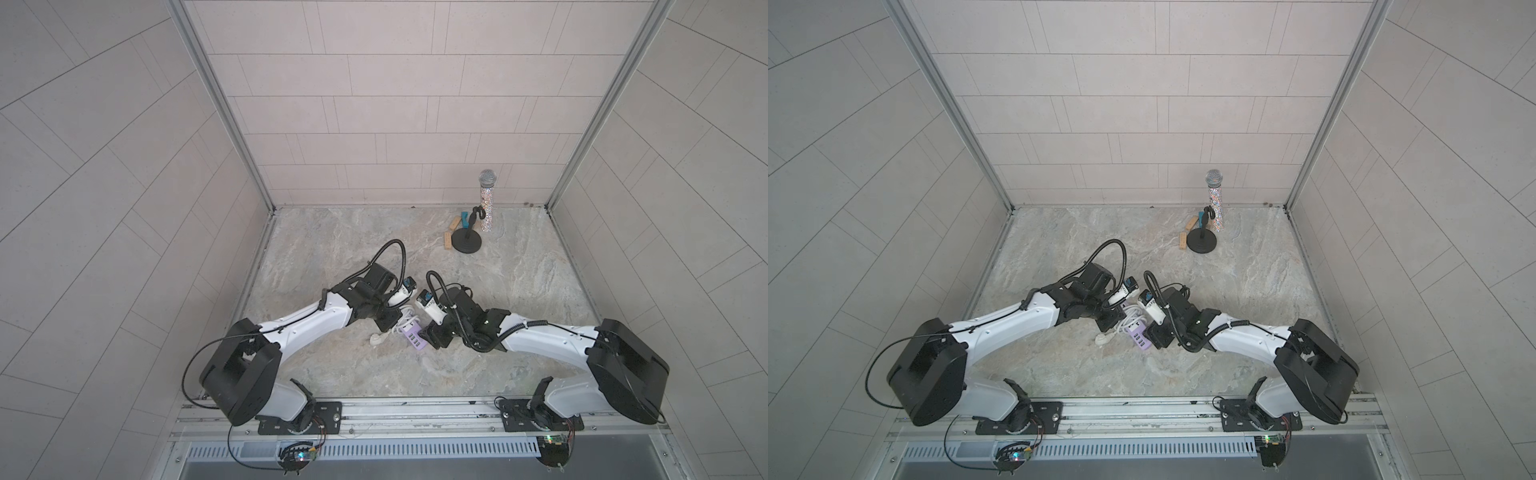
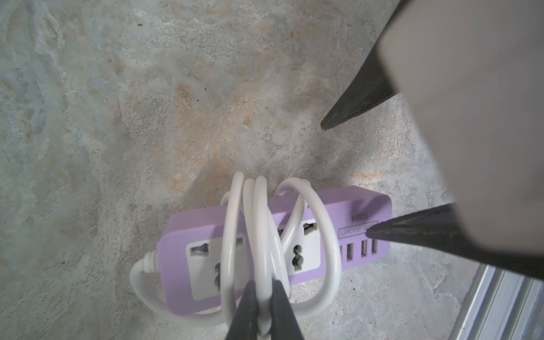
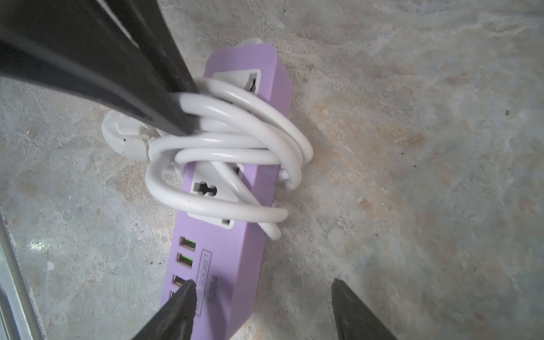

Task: Wrap the cord around the power strip
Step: Place the power strip at the center of the board.

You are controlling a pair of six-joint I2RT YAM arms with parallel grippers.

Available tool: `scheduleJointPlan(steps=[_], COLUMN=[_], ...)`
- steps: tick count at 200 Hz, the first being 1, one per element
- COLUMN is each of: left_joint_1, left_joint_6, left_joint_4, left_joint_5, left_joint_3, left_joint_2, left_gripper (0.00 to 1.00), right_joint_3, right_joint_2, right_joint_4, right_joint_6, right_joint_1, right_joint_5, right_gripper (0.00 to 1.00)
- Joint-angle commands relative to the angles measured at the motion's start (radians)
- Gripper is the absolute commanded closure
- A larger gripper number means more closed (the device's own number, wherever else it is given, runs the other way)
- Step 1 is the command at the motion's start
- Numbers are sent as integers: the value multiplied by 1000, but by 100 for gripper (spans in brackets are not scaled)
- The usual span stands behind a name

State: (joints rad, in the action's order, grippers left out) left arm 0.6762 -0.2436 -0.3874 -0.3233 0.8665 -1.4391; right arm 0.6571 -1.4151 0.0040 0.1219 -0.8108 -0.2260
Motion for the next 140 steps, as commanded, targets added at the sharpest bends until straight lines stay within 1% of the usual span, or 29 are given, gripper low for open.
scheduleJointPlan(steps=[1, 11, 26, 44, 67, 82, 89, 107, 140], left_joint_1=[6, 7, 7, 4, -1, -3, -3, -3, -11], left_joint_6=[1, 0, 0, 4, -17, -26, -28, -28, -26], left_joint_4=[-124, -130, -134, -137, -185, -201, -204, -208, -232], left_joint_5=[51, 48, 52, 55, 58, 57, 53, 54, 56], left_joint_3=[1, 9, 15, 19, 46, 58, 62, 69, 99], left_joint_2=[-53, -65, -73, -79, -121, -145, -151, -163, -214], left_gripper=[97, 98, 100, 100, 100, 100, 100, 100, 100], right_joint_3=[2, 0, 19, 20, -12, -10, 0, 45, 79], right_joint_2=[-28, -58, -104, -161, -186, -192, -195, -216, -265], right_joint_4=[145, 194, 219, 261, 350, 363, 344, 249, 196], right_joint_6=[83, 108, 141, 175, 182, 185, 176, 123, 156], right_joint_1=[-6, -7, -7, -20, -46, -59, -69, -113, -136], right_joint_5=[-17, -42, -93, -83, -44, -26, -8, 88, 187], right_gripper=[28, 29, 29, 28, 28, 28, 29, 30, 33])
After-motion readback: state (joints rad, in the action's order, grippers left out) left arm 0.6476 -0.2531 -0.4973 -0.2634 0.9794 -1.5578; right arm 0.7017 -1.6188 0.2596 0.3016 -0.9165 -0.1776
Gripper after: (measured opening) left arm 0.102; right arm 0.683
